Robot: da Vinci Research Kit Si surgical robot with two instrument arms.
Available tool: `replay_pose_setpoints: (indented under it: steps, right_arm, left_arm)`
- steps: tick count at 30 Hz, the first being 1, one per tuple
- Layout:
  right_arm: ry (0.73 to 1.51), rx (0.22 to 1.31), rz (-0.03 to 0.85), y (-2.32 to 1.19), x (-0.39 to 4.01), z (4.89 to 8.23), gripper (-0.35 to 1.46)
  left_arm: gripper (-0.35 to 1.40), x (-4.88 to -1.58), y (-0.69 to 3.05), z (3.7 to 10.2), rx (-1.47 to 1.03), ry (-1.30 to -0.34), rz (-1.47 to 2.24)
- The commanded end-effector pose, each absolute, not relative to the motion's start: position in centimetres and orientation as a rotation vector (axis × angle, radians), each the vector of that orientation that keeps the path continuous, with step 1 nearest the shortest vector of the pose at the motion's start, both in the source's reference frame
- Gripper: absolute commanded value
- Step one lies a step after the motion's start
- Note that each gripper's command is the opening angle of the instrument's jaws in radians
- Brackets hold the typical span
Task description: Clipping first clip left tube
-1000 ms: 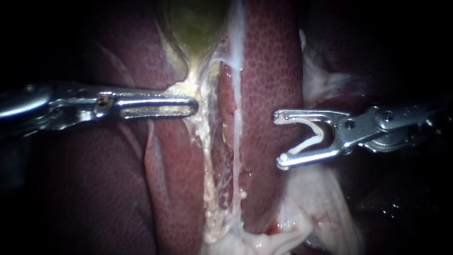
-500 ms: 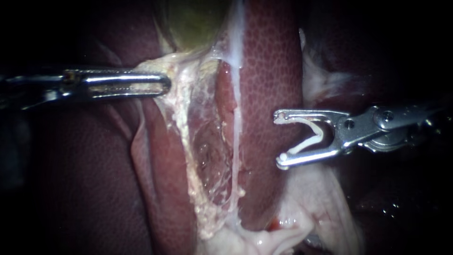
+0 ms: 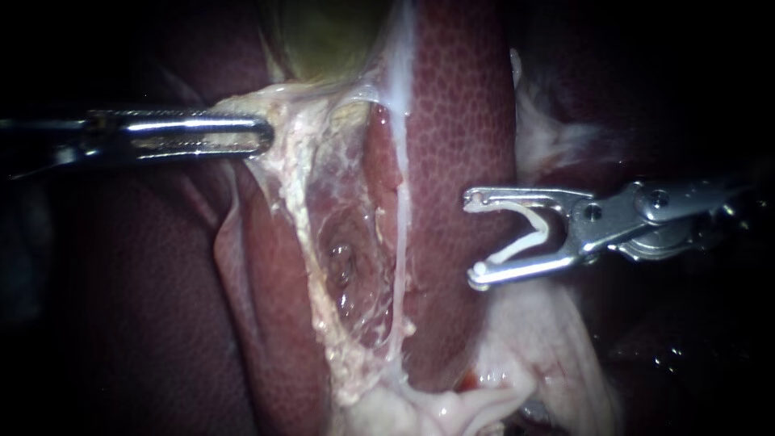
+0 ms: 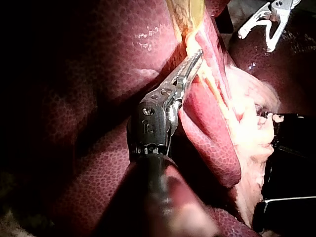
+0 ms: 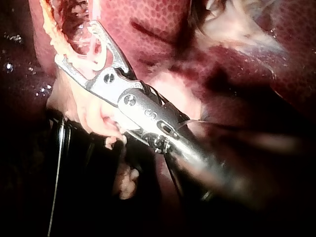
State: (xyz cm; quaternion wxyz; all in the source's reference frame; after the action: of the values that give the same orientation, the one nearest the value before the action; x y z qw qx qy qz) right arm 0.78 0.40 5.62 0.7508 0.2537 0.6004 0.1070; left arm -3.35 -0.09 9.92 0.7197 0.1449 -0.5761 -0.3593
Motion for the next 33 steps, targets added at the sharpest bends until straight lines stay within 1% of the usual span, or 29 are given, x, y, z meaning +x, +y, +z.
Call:
replay_pose_setpoints:
  steps: [1, 7, 14, 24, 33]
  right_arm:
    - [1.311, 0.553, 0.234, 0.39, 0.79, 5.63, 0.60]
    - [1.312, 0.558, 0.228, 0.29, 0.99, 5.74, 0.60]
    - [1.306, 0.578, 0.233, 0.11, 1.36, 5.96, 0.60]
    - [1.306, 0.610, 0.238, -0.11, 1.76, 6.25, 0.60]
    - [1.305, 0.614, 0.237, -0.22, 2.05, 6.37, 0.60]
  left_arm:
    - [-0.35, -3.36, -0.09, 9.93, 0.320, -1.274, -0.794]
    - [-0.35, -3.36, -0.10, 9.93, 0.319, -1.273, -0.794]
    - [-0.35, -3.37, -0.11, 9.94, 0.318, -1.273, -0.794]
    - [-0.35, -3.38, -0.11, 9.94, 0.317, -1.273, -0.795]
    - [-0.35, -3.40, -0.12, 9.94, 0.315, -1.273, -0.795]
